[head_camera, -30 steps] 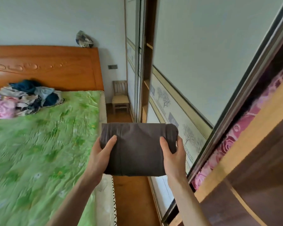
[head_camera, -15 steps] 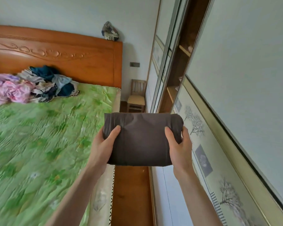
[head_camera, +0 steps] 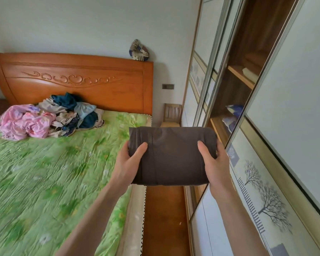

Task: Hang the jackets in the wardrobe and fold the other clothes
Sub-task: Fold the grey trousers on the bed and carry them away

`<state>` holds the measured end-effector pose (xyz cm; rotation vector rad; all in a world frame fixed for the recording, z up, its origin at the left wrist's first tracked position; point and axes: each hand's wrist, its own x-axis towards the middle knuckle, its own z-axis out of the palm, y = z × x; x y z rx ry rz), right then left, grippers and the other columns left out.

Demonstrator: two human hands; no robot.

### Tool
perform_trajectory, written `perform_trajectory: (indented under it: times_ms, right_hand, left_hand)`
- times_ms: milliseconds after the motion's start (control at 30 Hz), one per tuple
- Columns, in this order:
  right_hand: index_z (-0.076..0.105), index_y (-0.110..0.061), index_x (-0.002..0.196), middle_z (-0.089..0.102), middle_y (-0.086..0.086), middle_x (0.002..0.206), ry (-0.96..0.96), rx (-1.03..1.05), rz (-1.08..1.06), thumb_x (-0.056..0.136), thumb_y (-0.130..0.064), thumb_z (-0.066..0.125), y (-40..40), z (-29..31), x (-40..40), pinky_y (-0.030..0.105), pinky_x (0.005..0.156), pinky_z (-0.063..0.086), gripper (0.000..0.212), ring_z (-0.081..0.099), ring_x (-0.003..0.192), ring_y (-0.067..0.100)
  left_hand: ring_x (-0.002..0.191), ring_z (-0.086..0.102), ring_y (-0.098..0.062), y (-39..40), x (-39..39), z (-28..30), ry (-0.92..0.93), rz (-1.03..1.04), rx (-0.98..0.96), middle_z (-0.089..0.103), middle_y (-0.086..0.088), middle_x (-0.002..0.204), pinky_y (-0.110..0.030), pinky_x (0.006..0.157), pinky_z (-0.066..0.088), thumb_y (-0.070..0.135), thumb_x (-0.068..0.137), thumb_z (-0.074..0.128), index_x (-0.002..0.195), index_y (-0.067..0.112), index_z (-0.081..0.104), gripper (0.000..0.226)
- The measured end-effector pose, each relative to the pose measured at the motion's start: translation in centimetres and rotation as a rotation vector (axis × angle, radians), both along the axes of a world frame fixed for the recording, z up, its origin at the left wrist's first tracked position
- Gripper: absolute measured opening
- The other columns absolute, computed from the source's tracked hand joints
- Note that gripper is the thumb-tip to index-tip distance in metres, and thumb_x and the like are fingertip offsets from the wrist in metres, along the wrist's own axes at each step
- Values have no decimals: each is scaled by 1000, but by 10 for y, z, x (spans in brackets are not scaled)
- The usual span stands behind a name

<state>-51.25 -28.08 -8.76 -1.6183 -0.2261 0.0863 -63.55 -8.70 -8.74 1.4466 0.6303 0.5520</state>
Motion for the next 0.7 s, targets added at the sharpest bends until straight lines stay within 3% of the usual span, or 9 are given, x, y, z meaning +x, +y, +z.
perform_trajectory:
  times_ms: [133,267,467,567,700]
  right_hand:
    - [49,-43,135,55,-28,114,-5,-18,-5,99,-48,63,26,-3,43,23,83,50,39,58,105,3]
    - [48,-44,129,55,-29,111,-11,-17,-11,98,-46,65,46,-6,90,15,72,47,35,59,99,0]
    - [52,-50,113,55,-31,108,-6,-1,-61,97,-45,66,70,-9,184,17,75,46,22,57,97,-2]
    - [50,-48,126,53,-33,110,-13,8,-98,97,-48,66,81,-10,230,17,77,44,34,53,97,-6]
    - [51,-50,120,51,-37,108,-30,-2,-133,96,-49,66,96,-6,286,26,87,48,29,55,99,-2]
  left_hand:
    - [101,73,-14,24,38,-1,-12,9,4,74,5,115,-33,80,61,41,98,69,126,30,63,30]
    - [100,74,-14,51,91,-5,-8,-24,-15,74,6,112,-36,82,62,41,98,69,113,38,63,17]
    - [107,73,-16,80,193,-11,-8,-95,-60,74,5,120,-45,94,61,46,96,71,126,37,63,32]
    - [108,72,-13,92,245,-8,-18,-108,-85,73,9,120,-38,91,60,43,98,69,115,46,61,20]
    - [102,72,-3,107,308,2,-54,-125,-69,73,16,119,-26,82,57,40,98,69,126,45,61,30]
